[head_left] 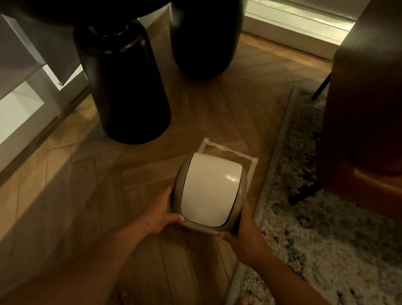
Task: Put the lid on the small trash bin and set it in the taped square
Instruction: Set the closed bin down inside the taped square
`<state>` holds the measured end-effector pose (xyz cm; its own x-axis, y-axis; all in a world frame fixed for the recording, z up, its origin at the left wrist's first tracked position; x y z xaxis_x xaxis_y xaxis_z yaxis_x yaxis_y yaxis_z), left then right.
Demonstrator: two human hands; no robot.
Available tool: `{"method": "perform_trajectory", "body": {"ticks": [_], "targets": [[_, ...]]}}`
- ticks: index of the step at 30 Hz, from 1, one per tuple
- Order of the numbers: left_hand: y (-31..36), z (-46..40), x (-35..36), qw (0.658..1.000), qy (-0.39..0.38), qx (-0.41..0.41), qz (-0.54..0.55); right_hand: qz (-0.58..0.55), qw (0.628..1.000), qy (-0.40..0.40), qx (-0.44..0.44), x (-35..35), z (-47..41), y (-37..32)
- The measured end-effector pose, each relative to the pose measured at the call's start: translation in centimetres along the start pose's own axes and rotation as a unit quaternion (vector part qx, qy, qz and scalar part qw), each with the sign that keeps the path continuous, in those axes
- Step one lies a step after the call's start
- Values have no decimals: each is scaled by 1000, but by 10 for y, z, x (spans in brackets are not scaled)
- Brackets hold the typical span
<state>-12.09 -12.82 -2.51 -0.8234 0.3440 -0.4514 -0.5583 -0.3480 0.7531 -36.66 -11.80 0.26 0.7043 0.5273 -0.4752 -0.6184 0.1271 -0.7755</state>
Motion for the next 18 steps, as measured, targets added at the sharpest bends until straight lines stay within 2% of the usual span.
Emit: {"method": "perform_trajectory", "body": {"ticks": [10, 18], "targets": [[1, -24, -26, 997, 62, 28, -38, -19, 999, 34, -24, -1, -37, -7], [1, -43, -30, 994, 97, 36, -18, -50, 997, 45, -45, -17, -66, -10]]}}
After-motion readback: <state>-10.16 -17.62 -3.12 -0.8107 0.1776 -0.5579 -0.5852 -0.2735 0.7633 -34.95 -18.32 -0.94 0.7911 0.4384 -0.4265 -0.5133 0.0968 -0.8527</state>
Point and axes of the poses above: each hand's wrist, its own z-axis away from the middle knuckle, its own x-axis out of the palm, y = z × x, the point moved 9 cm from there along -z, towards the middle knuckle, and after that the axes turned 7 degrees about -y, right-handed, at the moved point
